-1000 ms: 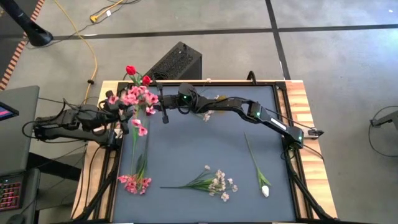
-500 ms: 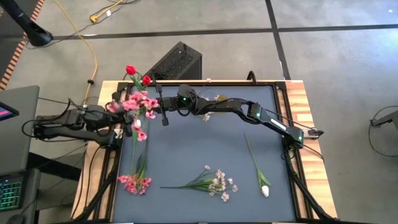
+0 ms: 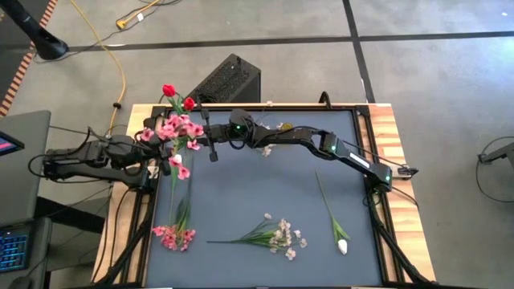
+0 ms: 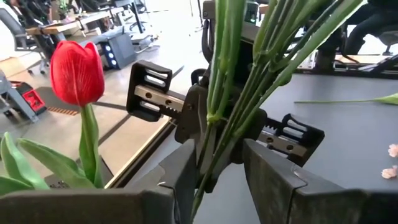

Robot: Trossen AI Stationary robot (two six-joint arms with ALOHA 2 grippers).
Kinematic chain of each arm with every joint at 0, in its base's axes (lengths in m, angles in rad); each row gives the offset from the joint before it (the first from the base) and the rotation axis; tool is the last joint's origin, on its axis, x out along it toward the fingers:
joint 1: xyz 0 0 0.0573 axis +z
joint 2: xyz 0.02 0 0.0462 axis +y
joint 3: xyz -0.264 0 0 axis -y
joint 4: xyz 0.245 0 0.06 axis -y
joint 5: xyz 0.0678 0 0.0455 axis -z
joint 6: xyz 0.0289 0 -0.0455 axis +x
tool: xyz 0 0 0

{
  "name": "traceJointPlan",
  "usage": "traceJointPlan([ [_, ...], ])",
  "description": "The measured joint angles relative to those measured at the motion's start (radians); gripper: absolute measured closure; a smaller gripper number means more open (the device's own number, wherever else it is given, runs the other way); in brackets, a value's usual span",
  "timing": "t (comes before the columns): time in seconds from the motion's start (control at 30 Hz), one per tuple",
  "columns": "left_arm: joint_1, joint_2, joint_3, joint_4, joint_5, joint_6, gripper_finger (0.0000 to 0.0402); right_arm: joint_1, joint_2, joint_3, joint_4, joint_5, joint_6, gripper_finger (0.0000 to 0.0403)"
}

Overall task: Sort flowers into vase by color
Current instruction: Put the top pink flowers into the red vase

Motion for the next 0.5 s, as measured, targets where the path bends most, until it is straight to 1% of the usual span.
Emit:
traceJointPlan([
  [0.1,0.0,0.0,0.0,0.0,-0.003,0.0,0.0298,0.0,0.0,0.0,0.0,0.0,0.0,0.0383],
  [0.2,0.0,0.0,0.0,0.0,-0.012,-0.002,0.0324,0.001,0.0,0.0,0.0,-0.004,0.009,0.0379],
  [0.4,0.0,0.0,0.0,0.0,-0.019,0.0,0.0387,0.002,0.0,0.0,-0.005,-0.006,0.073,0.035],
  [0.5,0.0,0.0,0.0,-0.003,-0.021,0.0,0.0397,-0.002,0.0,0.0,-0.013,-0.015,0.105,0.0339],
])
